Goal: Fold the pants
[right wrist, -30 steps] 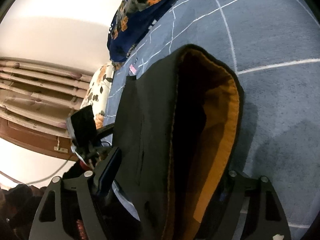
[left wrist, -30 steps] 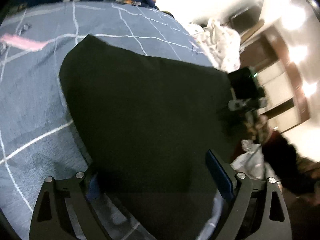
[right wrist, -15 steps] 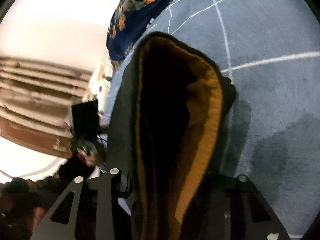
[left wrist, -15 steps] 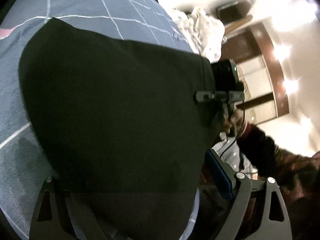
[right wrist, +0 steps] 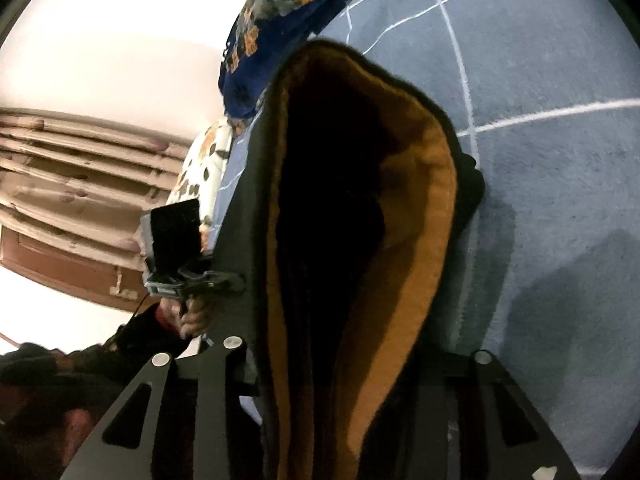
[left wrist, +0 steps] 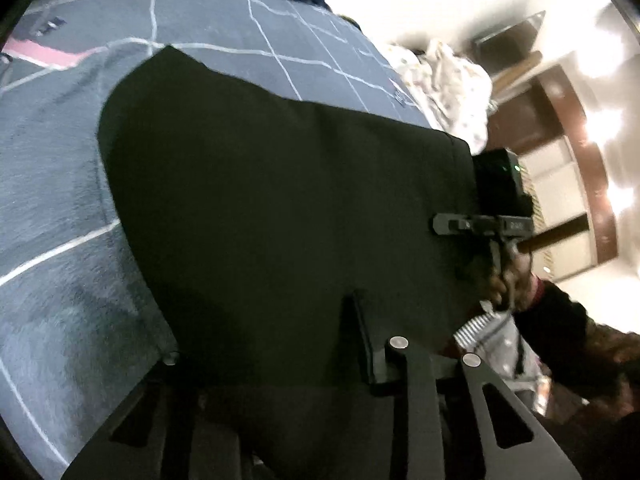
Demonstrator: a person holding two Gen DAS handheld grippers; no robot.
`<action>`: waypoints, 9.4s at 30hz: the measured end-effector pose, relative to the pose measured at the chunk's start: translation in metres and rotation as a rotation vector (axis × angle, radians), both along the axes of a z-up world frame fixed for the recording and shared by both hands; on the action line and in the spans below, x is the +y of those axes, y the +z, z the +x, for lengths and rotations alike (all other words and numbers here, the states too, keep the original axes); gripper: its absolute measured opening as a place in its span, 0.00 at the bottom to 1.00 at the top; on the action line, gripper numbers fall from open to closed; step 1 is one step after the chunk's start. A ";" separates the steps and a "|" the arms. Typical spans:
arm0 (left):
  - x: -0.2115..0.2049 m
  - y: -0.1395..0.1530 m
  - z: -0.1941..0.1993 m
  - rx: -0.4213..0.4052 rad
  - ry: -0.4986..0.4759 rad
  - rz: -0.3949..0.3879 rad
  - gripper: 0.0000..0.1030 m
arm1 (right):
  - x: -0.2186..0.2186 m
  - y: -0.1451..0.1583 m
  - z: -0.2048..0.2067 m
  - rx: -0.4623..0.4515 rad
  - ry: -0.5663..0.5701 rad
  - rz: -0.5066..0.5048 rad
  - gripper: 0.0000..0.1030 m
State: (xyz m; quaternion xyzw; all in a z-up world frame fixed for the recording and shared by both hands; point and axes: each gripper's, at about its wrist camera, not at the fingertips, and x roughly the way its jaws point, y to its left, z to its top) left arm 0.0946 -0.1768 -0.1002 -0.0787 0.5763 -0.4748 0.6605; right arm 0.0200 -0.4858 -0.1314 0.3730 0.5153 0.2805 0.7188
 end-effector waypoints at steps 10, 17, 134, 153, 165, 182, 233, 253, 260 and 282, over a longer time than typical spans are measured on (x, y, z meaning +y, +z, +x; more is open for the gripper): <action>0.013 0.028 -0.027 -0.131 0.110 0.039 0.17 | 0.013 0.010 -0.020 -0.040 -0.101 0.059 0.26; 0.021 0.051 -0.044 -0.246 0.175 0.110 0.17 | 0.043 0.015 -0.028 -0.068 -0.119 0.110 0.26; 0.233 0.096 0.157 -0.480 0.713 0.351 0.17 | 0.217 0.074 0.088 -0.194 0.167 0.053 0.26; 0.229 0.071 0.183 -0.436 0.708 0.370 0.18 | 0.208 0.060 0.108 -0.166 0.147 0.054 0.25; 0.235 0.063 0.188 -0.419 0.721 0.372 0.19 | 0.204 0.053 0.111 -0.160 0.129 0.069 0.25; 0.248 0.035 0.191 -0.374 0.741 0.381 0.24 | 0.204 0.037 0.117 -0.145 0.106 -0.014 0.25; 0.257 0.007 0.180 -0.462 0.863 0.444 0.68 | 0.224 0.037 0.103 -0.251 0.015 -0.329 0.35; 0.262 0.008 0.179 -0.464 0.881 0.463 0.74 | 0.233 0.040 0.102 -0.285 0.001 -0.404 0.40; 0.261 0.008 0.178 -0.466 0.894 0.482 0.78 | 0.240 0.043 0.099 -0.311 0.000 -0.466 0.47; 0.255 0.014 0.162 -0.534 0.923 0.584 0.87 | 0.241 0.067 0.060 -0.389 -0.158 -0.648 0.80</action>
